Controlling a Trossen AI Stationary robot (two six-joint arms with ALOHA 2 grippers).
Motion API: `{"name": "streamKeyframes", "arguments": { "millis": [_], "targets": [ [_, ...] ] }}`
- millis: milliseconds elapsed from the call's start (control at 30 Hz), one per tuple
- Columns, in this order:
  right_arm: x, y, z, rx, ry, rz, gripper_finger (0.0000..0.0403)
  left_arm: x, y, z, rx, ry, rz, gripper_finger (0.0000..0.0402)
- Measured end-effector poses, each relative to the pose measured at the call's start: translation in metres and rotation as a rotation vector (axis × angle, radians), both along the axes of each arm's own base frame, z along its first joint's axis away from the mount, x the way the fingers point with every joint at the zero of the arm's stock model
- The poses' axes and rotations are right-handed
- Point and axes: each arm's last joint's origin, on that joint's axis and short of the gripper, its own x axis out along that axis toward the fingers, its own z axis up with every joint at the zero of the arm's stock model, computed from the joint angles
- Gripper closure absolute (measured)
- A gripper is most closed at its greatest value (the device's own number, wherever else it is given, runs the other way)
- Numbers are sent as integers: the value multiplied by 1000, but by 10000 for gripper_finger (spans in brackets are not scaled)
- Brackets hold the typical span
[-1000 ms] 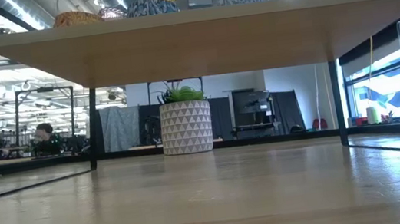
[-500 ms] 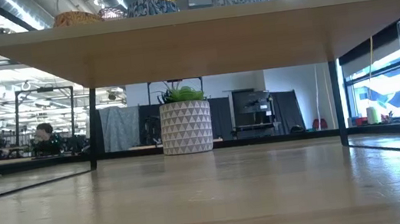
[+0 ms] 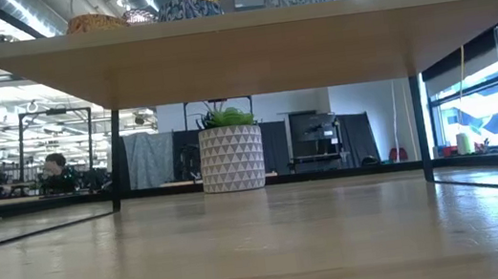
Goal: Pick & Place candle stick holders
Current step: Put the pink glass candle holder on the shelf
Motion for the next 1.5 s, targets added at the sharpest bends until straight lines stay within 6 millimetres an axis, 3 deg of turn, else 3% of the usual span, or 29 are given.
{"name": "streamKeyframes", "arguments": {
  "millis": [167, 400, 567, 800, 933, 1200, 1500],
  "targets": [
    [15, -2, -8, 4, 120, 24, 306, 0, 0, 1, -6, -6, 0, 365],
    [44, -9, -33, -41, 370, 30, 306, 0, 0, 1, -5, -6, 0, 365],
    [54, -4, -28, -31, 362, 96, 306, 0, 0, 0, 4, 5, 0, 365],
    [61, 9, -11, 9, 199, 118, 306, 0, 0, 0, 3, 4, 0, 365],
    [64, 13, -20, -26, 222, 110, 306, 0, 0, 0, 3, 4, 0, 365],
    [75, 16, -51, -59, 462, 107, 306, 0, 0, 0, 2, 3, 0, 365],
    [79, 17, -58, -82, 464, 117, 306, 0, 0, 0, 2, 3, 0, 365]
  ]
}}
